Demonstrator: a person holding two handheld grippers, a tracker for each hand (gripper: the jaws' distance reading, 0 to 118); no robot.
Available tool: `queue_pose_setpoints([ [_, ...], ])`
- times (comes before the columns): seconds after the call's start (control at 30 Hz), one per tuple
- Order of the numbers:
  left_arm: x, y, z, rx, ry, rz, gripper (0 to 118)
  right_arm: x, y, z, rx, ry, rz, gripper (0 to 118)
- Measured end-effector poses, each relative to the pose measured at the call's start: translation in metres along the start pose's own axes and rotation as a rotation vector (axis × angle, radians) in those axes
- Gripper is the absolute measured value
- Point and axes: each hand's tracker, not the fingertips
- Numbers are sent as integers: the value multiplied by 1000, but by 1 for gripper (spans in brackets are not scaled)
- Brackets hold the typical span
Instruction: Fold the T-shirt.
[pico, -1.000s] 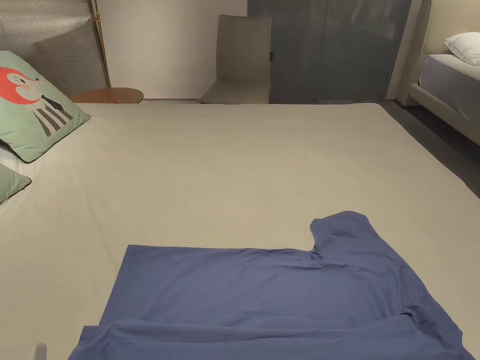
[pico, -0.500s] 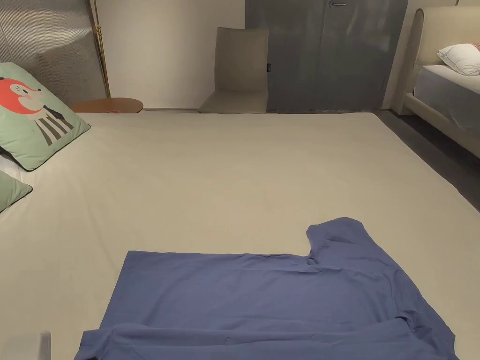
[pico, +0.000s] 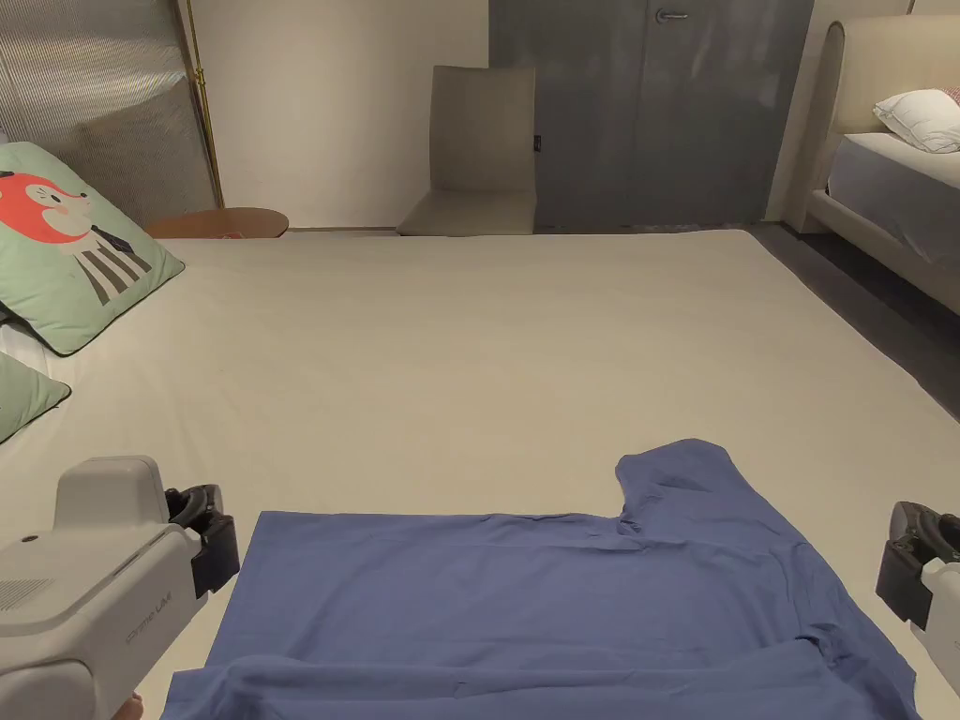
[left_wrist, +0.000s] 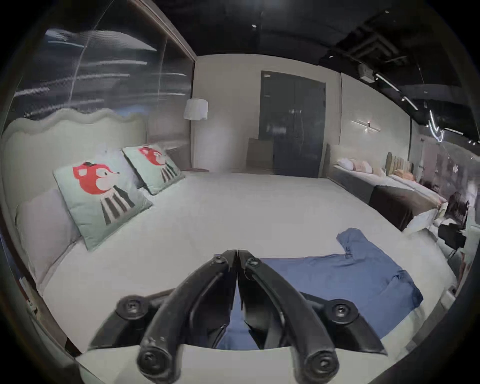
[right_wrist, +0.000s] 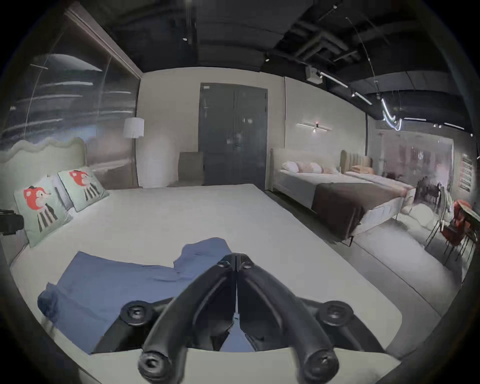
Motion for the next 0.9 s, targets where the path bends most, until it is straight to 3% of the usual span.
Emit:
queue_pose_setpoints([
  [0.3, -25, 15, -90, -152, 13, 33, 0, -6, -9, -37, -66, 27, 3, 1],
  [0.43, -46, 20, -163, -315, 27, 57, 11, -5, -14, -60, -103, 17, 4, 1],
  [0.47, -49, 20, -181, -358, 32, 65, 34, -6, -15, -66, -111, 14, 5, 1],
  [0.5, -54, 18, -203, -420, 45, 75, 74, -6, -17, -74, -125, 14, 8, 1],
  [0.53, -58, 15, -221, -461, 54, 81, 100, -7, -18, -80, -135, 14, 9, 1],
  [0.57, -60, 12, -233, -481, 43, 87, 112, -8, -20, -85, -143, 16, 11, 1],
  [0.6, -60, 8, -249, -497, 91, 61, 107, -8, -21, -91, -152, 13, 15, 1],
  [0.8, -65, -17, -305, -628, 111, 103, 104, -9, -24, -121, -206, 7, 42, 1],
  [0.87, -64, -22, -310, -647, 108, 117, 89, -6, -28, -131, -222, 5, 39, 1],
  [0.9, -61, -25, -313, -656, 106, 119, 71, -4, -29, -136, -233, 2, 37, 1],
])
